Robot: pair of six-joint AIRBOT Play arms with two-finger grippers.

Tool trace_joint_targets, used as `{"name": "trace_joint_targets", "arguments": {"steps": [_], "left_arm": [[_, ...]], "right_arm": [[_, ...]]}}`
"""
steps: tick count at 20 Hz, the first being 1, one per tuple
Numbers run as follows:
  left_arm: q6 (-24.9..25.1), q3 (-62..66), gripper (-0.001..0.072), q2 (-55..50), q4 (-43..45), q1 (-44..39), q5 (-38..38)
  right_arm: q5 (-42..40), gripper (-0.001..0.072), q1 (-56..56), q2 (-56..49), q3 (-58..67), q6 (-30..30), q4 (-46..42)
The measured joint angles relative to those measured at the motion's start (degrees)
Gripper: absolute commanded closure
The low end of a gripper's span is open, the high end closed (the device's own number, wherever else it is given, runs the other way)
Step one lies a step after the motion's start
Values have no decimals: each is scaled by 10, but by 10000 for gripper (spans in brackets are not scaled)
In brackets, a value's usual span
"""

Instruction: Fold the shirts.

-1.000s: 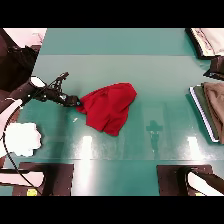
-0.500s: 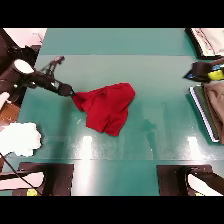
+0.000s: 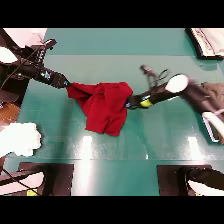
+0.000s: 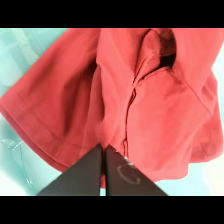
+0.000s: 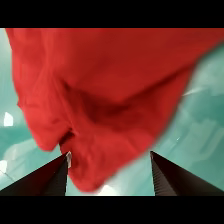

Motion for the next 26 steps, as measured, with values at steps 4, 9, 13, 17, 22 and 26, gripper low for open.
{"name": "trace_joint_targets", "arguments": {"steps": [4,9,13,17,22,26], "left_arm": [[-1,1,684,1,0,0,-5],[-1,1,684,2,0,0,-8],[-1,6,684,2,1,0,-9],[-14,61,684,3,8,0,-13],[-49,209,684,3,10,0,-15],[-71,336,684,3,1,-1,-15]], "right_arm": [[-35,143,62,-81,39,0,6],[-47,696,89,-139,101,0,1],[-32,696,90,-133,122,5,-62],[31,696,52,-54,128,40,-202],[107,697,-84,89,130,63,-318],[106,697,-202,189,130,67,-335]]}}
